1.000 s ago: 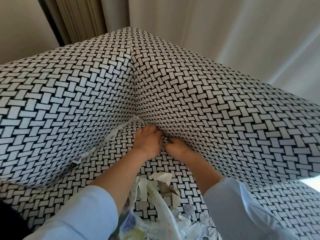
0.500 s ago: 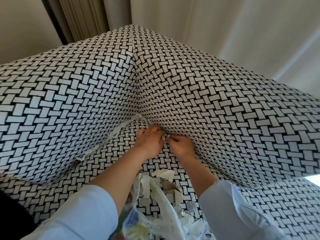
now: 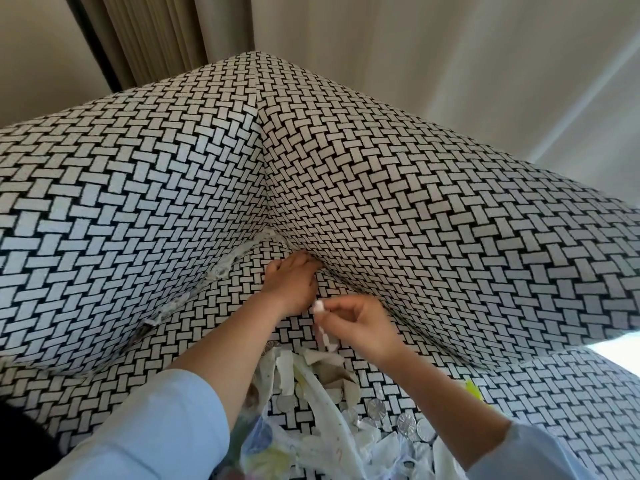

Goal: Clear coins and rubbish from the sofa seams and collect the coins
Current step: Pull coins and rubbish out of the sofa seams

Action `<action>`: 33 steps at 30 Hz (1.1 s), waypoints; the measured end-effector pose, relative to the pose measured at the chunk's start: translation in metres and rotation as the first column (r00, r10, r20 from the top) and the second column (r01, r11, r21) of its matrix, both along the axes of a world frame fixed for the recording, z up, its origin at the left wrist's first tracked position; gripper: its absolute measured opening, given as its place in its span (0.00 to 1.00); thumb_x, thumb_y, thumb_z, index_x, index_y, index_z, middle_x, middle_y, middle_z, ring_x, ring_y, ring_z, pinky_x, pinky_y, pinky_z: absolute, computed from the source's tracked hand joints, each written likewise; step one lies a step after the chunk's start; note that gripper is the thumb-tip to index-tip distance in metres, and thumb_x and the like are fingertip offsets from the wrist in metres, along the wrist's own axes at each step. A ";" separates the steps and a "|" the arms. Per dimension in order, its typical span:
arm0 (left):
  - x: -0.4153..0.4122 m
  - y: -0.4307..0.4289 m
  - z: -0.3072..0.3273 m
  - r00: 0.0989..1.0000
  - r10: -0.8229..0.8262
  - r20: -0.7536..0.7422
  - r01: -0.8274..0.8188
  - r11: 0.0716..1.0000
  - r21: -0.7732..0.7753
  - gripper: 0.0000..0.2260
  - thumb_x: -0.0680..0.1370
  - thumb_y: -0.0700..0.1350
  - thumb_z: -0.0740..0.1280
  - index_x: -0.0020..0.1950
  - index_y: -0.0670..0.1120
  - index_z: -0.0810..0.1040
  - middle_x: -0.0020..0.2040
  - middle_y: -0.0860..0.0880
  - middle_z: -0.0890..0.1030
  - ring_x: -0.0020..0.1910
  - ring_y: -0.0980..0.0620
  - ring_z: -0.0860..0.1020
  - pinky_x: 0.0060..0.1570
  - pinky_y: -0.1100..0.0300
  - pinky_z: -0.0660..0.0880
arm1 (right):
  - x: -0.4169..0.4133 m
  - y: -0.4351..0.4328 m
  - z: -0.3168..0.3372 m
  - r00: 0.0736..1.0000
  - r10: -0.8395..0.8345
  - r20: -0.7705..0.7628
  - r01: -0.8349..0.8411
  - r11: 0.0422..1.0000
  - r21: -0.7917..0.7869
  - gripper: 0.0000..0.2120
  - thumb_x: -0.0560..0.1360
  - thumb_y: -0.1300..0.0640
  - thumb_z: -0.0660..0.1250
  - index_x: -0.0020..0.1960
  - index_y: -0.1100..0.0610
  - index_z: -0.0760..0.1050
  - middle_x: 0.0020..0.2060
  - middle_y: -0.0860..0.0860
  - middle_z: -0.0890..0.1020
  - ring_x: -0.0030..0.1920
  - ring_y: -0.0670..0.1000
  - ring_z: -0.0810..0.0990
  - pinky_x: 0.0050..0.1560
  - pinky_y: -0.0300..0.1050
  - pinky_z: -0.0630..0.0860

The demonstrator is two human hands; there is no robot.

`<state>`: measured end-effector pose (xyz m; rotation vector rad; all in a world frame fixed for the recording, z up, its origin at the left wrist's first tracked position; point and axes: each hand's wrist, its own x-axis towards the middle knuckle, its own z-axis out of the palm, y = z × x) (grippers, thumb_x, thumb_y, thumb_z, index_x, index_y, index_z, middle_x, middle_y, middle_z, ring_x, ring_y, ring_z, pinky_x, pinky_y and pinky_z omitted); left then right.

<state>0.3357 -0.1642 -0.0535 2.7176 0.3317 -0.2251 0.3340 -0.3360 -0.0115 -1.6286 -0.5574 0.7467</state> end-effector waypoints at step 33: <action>-0.010 -0.001 -0.009 0.886 0.177 0.429 -0.149 0.984 -0.098 0.21 0.77 0.36 0.60 0.65 0.54 0.77 0.61 0.54 0.80 0.61 0.54 0.74 0.63 0.60 0.62 | 0.079 0.075 -0.028 0.998 -0.035 -0.054 -0.011 0.730 -0.684 0.19 0.81 0.50 0.57 0.68 0.57 0.72 0.64 0.55 0.76 0.62 0.54 0.75 0.60 0.44 0.71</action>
